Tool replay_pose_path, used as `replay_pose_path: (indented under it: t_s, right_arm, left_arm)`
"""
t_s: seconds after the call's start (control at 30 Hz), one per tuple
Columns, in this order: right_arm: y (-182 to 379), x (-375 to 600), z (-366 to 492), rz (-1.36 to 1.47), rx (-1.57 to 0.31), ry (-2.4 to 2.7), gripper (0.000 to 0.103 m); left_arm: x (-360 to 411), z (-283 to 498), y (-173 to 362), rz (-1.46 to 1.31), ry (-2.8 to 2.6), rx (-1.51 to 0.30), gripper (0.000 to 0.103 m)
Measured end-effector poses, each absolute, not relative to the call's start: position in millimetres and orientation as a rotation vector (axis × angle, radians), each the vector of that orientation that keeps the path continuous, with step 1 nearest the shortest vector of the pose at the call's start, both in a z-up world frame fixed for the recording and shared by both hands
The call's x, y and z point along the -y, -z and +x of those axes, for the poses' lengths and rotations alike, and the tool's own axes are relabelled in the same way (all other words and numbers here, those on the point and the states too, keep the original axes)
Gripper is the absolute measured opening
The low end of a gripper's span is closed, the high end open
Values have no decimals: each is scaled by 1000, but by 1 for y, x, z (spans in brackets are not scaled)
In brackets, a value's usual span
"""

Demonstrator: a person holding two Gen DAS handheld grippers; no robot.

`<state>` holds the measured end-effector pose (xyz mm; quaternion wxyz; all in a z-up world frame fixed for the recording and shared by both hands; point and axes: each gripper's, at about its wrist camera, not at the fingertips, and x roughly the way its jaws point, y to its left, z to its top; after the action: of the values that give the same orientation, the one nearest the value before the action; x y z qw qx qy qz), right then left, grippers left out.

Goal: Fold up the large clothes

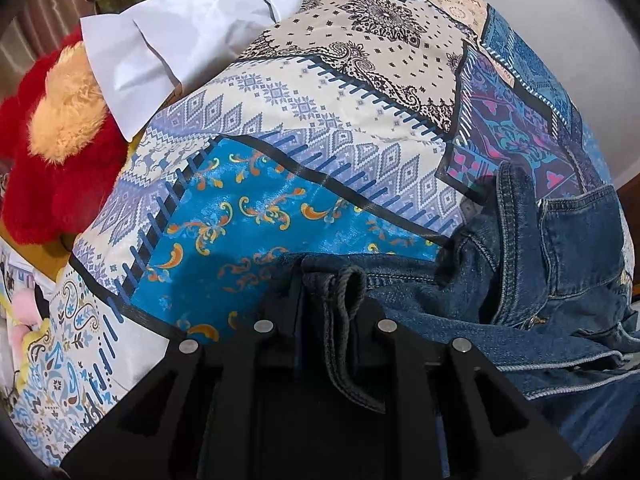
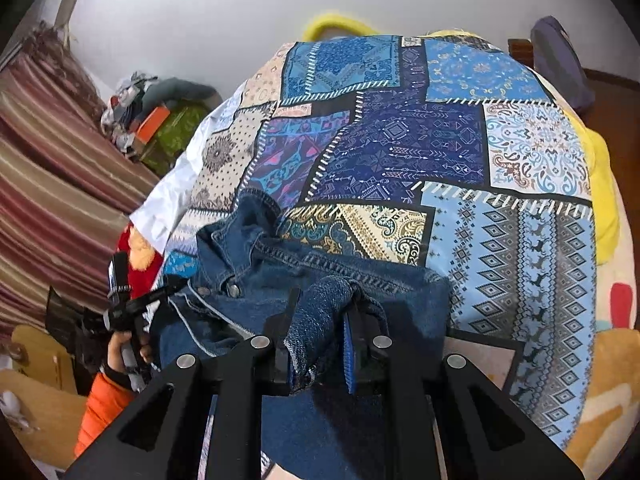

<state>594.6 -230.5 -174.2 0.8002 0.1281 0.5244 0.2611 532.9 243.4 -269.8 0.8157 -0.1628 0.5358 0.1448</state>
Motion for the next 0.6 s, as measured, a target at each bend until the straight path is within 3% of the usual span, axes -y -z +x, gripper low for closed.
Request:
replay_pose_path:
  t_s: [0.1, 0.2, 0.3, 0.4, 0.47, 0.53, 0.6]
  right_arm:
    - [166, 241, 593, 259, -1110, -534, 12]
    - [124, 292, 582, 65, -905, -120, 12]
    - [99, 345, 569, 132, -875, -100, 12]
    - [90, 359, 553, 64, -873, -87, 12]
    - [93, 350, 538, 19, -876, -121, 12]
    - [99, 335, 528, 8, -884, -179, 12]
    - [112, 313, 517, 9, -896, -258, 12]
  left_arm:
    - [-241, 533, 272, -270, -368, -1154, 20]
    - [-236, 530, 270, -196, -348, -1141, 20]
    - [-227, 523, 259, -114, -295, -1135, 22]
    - [-227, 508, 231, -105, -267, -1092, 34]
    - [-228, 493, 204, -96, -270, -1034, 62]
    - [-229, 476, 179, -84, -267, -967, 76]
    - [-226, 463, 162, -53, -265, -938, 81]
